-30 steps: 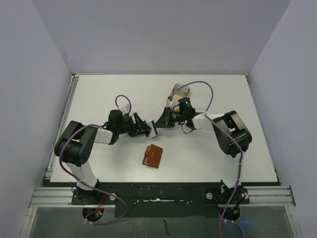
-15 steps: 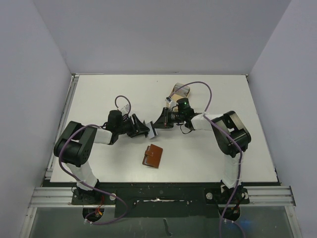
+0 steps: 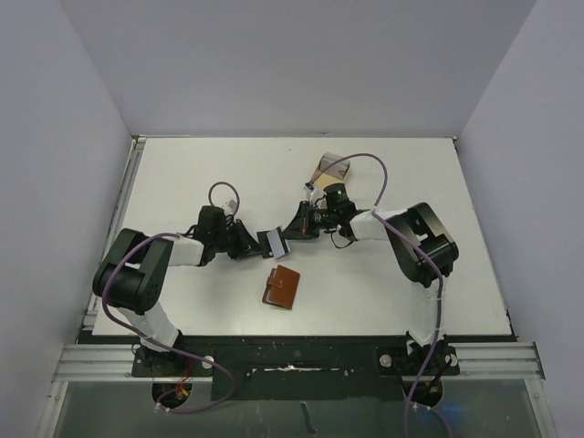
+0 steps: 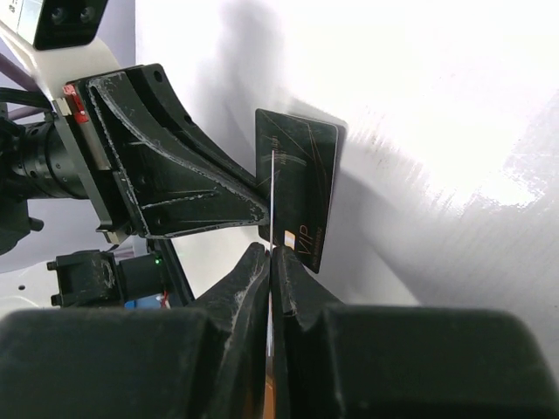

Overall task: Put the credit cards into the card holder
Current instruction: Pick up the credit card from the center of the board.

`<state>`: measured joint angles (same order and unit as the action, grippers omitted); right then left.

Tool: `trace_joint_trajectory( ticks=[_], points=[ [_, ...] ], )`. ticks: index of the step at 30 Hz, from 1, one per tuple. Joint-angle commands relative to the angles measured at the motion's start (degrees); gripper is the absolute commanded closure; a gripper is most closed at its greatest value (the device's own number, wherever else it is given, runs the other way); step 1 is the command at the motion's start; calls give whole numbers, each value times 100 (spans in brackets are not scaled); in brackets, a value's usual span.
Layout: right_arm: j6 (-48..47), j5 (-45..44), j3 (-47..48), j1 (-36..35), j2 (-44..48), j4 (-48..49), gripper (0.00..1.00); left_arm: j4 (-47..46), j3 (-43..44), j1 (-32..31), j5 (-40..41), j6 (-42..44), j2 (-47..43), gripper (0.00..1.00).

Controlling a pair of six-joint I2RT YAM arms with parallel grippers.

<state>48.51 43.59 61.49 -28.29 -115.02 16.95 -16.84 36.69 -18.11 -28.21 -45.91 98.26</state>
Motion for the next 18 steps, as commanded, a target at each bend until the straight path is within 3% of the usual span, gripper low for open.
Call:
trace_joint_trajectory(
  ticks=[1,7,14,18],
  points=[
    [-38,-15,104,-54,2,122,100,425,223,57,281,293,-20,100],
    [-81,-115,-57,55,472,-55,100,750,291,86,168,307,-299,100],
    [-627,-911,-64,163,1560,-1702,100,3102,1088,81,937,962,-1272,100],
    [-618,-1705,-268,-134,2142,-2637,100,4037,1215,66,806,1180,-1891,100]
  ],
)
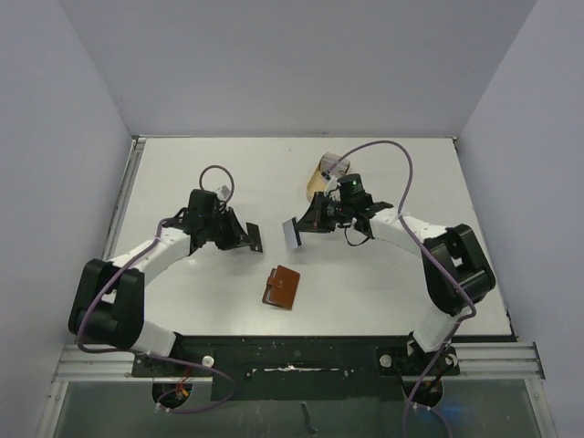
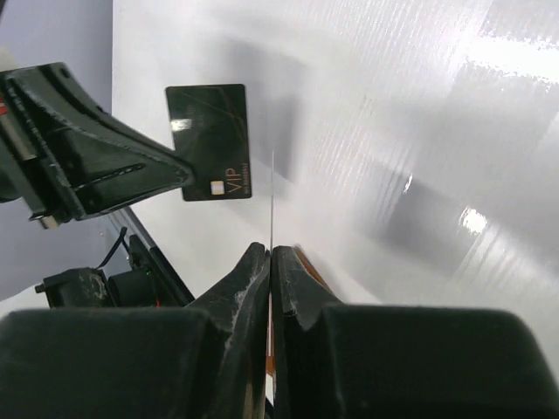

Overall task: Put the credit cards into the card holder
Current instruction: Pick up the credit card from the center of the board, then adjust the card holder at the center of the board.

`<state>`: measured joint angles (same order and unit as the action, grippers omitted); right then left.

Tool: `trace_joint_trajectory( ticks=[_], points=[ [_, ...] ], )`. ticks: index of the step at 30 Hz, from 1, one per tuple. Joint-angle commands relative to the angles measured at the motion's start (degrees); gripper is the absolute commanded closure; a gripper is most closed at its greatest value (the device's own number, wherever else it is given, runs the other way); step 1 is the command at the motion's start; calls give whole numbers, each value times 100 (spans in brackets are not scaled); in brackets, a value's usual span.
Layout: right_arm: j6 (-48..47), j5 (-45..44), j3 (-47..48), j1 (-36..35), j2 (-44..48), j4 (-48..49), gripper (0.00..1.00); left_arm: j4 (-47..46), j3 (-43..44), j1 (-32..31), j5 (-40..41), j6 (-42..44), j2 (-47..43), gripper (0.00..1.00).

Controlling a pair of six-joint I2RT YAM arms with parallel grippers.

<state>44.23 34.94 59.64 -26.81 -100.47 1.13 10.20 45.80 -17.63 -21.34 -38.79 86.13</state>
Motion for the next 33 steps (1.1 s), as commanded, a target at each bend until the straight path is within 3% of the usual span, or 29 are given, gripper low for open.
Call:
trace_joint_trajectory(
  ticks=[1,10,19,24,33],
  points=[
    [-99,-1024,-209,-401,934,-1148,100,1509,274,8,24,501,-877,100],
    [831,-2459,-1084,-1285,2370,-1709,100,1839,-459,-348,-783,433,-1752,100],
    [1266,-3011,-1718,-1811,2773,-1731,100,1428,-791,-1091,-785,-213,-1867,100],
    [1290,-3021,-1923,-1913,2545,-1425,100,915,-1079,-1206,-985,-520,-1879,100],
    [1207,-2961,-2350,-1955,2265,-772,100,-949,-1470,-1354,-1607,-1515,-1931,100]
  ],
)
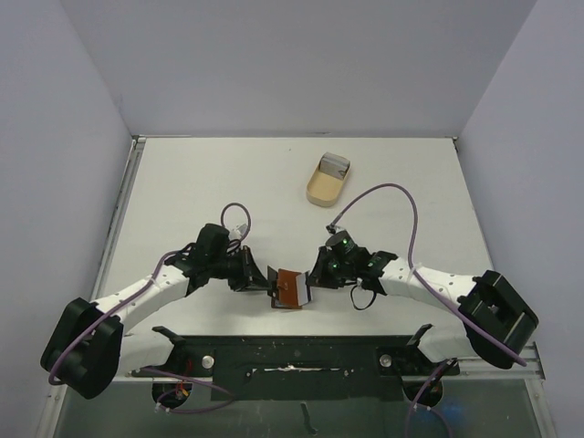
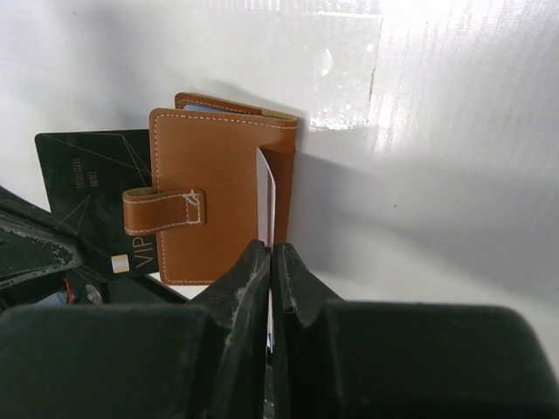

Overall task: Put the credit cards into the card holder
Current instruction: Adjust the card holder at the center of the board.

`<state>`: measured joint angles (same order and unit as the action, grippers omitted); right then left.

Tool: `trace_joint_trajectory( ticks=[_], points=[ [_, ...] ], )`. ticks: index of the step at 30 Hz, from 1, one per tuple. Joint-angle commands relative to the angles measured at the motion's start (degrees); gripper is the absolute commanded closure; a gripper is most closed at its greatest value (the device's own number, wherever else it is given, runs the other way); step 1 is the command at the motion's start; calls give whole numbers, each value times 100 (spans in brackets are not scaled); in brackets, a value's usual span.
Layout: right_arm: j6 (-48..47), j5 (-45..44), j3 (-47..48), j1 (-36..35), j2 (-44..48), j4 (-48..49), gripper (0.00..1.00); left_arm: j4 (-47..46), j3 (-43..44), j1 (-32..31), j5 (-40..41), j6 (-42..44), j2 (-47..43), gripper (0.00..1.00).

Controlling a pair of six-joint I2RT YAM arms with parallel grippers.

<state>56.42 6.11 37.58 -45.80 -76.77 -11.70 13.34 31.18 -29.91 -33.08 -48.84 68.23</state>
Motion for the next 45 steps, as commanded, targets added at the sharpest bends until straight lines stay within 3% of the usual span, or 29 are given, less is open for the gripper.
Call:
trace_joint_trajectory(
  ticks=[1,9,27,34,41,45],
  points=[
    [-43,-70,-172,-53,-109,551,100,-1301,0,-174,-408,-533,-127,100],
    [-350,14,-259,54,-31,737,100,-2001,21,-569,-432,-820,90,100],
    [-783,-114,-326,440,976,9,100,-2200,229,-732,-89,-636,899,100],
    [-856,-478,2,433,1499,-812,100,-2025,486,-902,70,-617,947,100],
    [-692,-399,106,302,2102,-881,100,-1854,697,-982,230,-539,982,100],
    [-683,-601,49,282,1994,-920,100,-1117,1011,-982,580,-283,981,100]
  ],
)
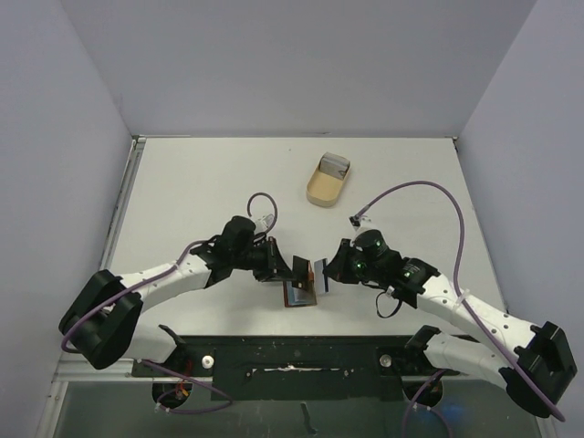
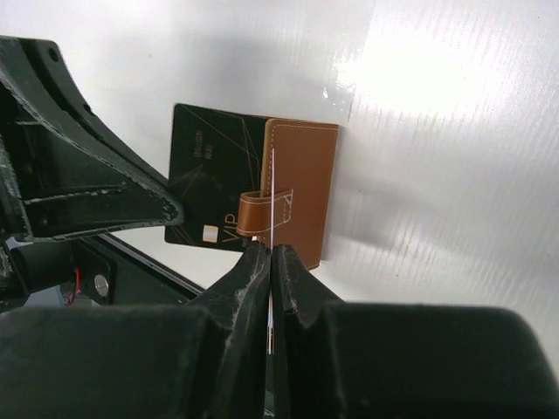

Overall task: Put the credit cards into the card holder
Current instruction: Adjust the card holder at the center of the board.

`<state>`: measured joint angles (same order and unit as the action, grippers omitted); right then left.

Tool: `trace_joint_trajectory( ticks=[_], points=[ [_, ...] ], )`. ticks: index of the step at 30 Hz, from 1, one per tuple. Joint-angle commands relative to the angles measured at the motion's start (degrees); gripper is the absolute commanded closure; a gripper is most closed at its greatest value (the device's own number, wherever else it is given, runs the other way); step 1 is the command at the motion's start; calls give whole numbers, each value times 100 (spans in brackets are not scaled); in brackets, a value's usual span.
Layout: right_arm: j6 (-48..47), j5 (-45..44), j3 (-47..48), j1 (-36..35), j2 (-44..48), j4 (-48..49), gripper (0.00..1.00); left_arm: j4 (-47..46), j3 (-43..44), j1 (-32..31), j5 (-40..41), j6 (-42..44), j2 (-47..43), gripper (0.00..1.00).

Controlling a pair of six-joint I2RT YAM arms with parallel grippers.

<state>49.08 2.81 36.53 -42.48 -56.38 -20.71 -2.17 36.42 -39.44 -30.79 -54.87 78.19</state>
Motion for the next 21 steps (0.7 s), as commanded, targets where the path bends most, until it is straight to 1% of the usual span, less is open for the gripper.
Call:
trace_joint_trajectory(
  ticks=[1,7,14,17,21],
  points=[
    [55,-280,110,-50,-99,29,100,614,522,-29,507,387,-60,100],
    [84,-291,-12,-50,-432,237,100,1622,601,-20,1032,468,-514,100],
    [58,-251,-41,-49,-609,325,100,2401,500,5,1096,403,-1157,100],
    [81,-242,-58,-49,-645,372,100,2559,402,1,1047,436,-1269,100],
    [93,-237,-67,-49,-669,405,100,2520,244,2,901,441,-1255,100]
  ],
)
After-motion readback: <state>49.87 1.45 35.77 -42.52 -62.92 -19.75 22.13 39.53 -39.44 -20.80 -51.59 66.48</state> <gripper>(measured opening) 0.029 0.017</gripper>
